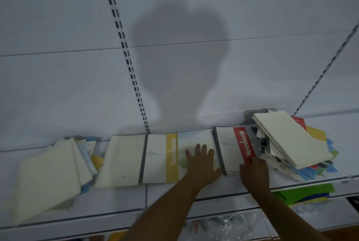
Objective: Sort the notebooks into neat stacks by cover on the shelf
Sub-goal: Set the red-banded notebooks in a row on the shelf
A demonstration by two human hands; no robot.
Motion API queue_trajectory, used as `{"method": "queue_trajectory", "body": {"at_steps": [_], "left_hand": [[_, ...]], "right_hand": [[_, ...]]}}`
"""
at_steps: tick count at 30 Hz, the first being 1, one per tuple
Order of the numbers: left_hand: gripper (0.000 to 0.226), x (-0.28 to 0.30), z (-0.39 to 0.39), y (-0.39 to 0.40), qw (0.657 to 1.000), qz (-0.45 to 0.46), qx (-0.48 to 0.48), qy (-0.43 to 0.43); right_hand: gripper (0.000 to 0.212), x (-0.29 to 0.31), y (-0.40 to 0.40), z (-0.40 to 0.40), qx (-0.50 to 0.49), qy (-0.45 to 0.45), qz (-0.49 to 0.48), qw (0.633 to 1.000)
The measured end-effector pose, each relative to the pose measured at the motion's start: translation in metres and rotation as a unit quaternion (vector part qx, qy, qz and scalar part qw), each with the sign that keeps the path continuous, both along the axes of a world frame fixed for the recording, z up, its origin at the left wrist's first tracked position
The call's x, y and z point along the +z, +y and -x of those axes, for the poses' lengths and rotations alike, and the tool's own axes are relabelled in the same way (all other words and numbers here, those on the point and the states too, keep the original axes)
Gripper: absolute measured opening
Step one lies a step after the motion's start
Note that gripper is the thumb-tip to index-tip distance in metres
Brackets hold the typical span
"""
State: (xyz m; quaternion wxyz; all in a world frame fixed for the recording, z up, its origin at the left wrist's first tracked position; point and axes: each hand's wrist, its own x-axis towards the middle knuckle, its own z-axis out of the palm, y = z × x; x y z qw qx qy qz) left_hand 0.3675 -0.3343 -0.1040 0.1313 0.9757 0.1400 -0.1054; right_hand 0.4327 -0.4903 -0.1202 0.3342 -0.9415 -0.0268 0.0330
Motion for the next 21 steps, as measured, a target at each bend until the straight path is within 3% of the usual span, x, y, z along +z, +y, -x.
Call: {"method": "queue_trajectory", "body": {"at_steps": [3, 5, 8, 12, 17, 21], "left_hand": [[0.101, 0.009, 0.016, 0.019, 0.998, 0.006, -0.034, 0.044], [0.103, 0.012, 0.028, 0.032, 0.996, -0.021, -0.041, 0.070], [0.085, 0.009, 0.042, 0.048, 0.997, -0.042, -0.021, 0.056], [0.073, -0.002, 0.051, 0.052, 0.999, -0.034, -0.025, 0.025], [0.067, -0.003, 0.060, 0.053, 0.999, -0.023, -0.034, -0.011], [0.055, 0.011, 0.078, 0.071, 0.997, 0.025, 0.023, -0.067]], "right_hand": [[0.038, 0.008, 0.022, 0.007, 0.122, -0.049, 0.056, 0.990], [0.040, 0.007, 0.033, 0.010, 0.178, -0.043, 0.122, 0.975], [0.031, 0.010, 0.043, 0.020, 0.199, 0.005, 0.178, 0.964], [0.031, 0.013, 0.047, 0.030, 0.199, -0.013, 0.230, 0.953], [0.028, 0.015, 0.051, 0.031, 0.174, -0.012, 0.204, 0.963], [0.033, 0.021, 0.068, 0.041, 0.194, -0.054, 0.179, 0.963]]}}
